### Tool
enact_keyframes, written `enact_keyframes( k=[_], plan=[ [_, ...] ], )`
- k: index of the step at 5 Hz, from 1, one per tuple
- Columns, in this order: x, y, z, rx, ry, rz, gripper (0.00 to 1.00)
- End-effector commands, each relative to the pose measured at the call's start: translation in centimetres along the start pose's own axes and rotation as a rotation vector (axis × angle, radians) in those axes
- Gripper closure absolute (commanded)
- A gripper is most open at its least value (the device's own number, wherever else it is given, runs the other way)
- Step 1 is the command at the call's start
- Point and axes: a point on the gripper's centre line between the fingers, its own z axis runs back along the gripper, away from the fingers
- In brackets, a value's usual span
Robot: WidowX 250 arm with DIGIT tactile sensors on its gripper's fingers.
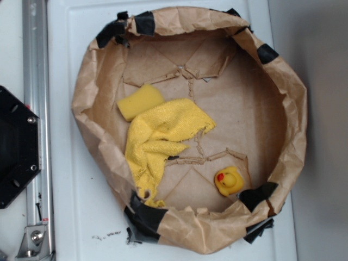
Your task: Grab the yellow duck.
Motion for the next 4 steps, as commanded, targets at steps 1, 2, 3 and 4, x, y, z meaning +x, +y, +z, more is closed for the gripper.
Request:
enact_keyframes(
  k=[1, 2, 3, 4],
  plan=[
    [0.0, 0.0, 0.0, 0.0, 0.0, 0.0, 0.0],
    [1.9, 2.1, -5.2, 0.015, 0.025, -0.162, 0.0],
    [5.5, 2.8, -8.8, -0.13, -0.178, -0.32, 0.0],
    [9.9, 4.0, -11.9, -0.141, -0.263, -0.451, 0.0]
  ],
)
